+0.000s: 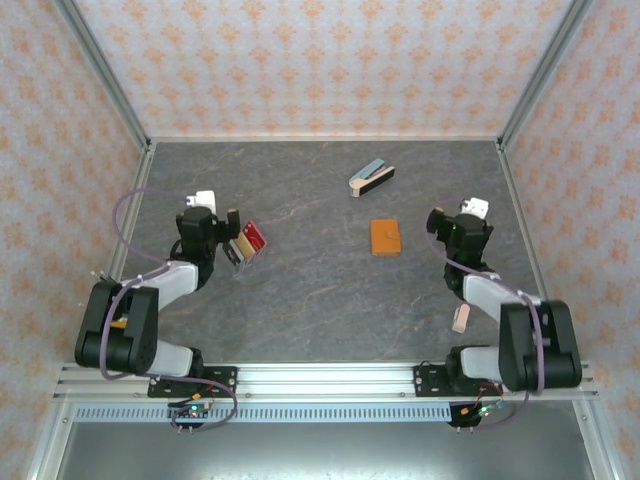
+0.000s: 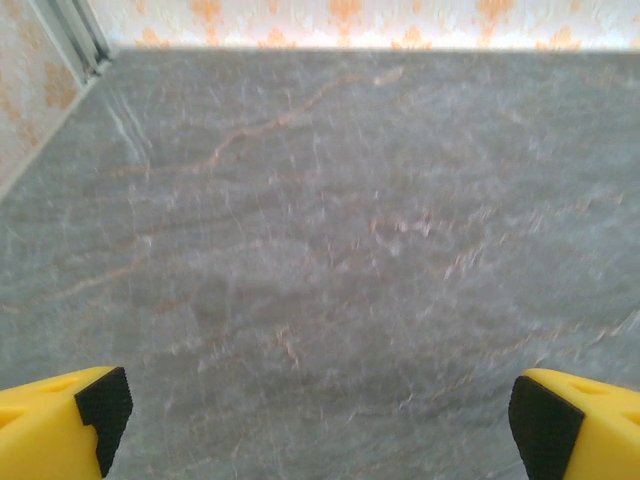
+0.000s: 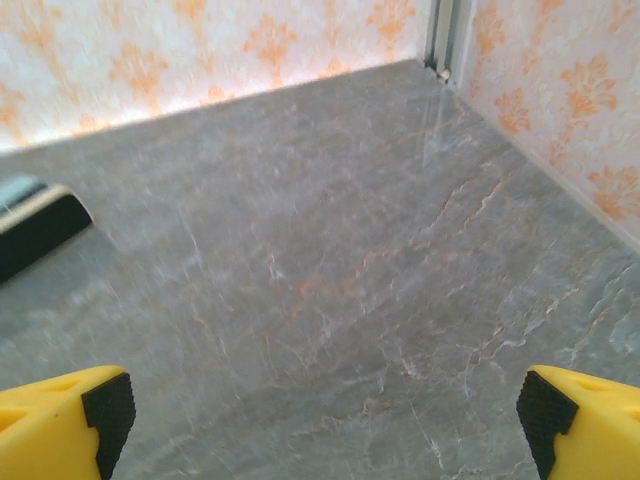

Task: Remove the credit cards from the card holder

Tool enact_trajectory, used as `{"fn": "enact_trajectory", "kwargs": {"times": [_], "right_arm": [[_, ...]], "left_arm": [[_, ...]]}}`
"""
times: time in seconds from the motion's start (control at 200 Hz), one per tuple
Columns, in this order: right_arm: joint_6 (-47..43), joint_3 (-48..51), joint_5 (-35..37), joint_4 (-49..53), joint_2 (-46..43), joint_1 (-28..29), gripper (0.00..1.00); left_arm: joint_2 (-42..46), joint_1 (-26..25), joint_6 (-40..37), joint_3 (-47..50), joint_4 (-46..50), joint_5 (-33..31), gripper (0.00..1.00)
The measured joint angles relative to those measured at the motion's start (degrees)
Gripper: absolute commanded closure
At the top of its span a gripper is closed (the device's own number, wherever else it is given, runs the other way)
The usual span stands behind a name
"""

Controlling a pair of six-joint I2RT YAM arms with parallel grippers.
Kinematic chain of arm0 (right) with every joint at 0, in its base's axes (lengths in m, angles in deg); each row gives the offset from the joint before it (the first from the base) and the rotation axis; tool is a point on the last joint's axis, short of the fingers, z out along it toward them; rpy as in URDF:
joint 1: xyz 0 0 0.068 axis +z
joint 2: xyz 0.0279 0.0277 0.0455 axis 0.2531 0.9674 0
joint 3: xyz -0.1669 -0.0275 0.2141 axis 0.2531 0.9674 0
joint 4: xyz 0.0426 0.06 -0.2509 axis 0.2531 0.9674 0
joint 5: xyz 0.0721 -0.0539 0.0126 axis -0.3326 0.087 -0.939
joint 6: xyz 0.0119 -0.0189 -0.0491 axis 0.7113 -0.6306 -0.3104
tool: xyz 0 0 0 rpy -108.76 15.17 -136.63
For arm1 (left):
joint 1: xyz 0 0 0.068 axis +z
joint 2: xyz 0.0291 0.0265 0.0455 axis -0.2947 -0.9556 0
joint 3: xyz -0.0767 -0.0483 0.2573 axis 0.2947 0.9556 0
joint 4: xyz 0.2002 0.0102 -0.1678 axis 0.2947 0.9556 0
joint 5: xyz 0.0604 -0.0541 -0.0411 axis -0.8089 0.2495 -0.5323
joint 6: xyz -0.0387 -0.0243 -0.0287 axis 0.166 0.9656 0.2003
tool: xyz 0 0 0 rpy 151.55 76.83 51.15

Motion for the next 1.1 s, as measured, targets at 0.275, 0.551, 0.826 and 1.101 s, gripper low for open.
{"fn": "enact_trajectory", "kwargs": {"times": [0.275,0.551,0.826,1.101], "right_arm": [[13.7,-17.4,-1.2,29.1,-8.4,0.0,0.00],[22.0,-22.5,-14.8,45.1,-1.5,1.3,0.00],[26.2,-23.1,-18.7,50.0,4.4,5.9,0.00],[28.5,-25.0,-21.7,50.6,12.1,6.8,0.00]], "left_arm": [[9.6,-2.8,7.7,-13.7,21.3,-1.3,0.00],[11.2,-3.0,20.6,-26.7,45.2,2.4,0.00],[11.1,-3.0,32.8,-20.6,59.6,9.2,0.00],[11.2,-3.0,41.1,-11.0,59.0,14.1,0.00]]}}
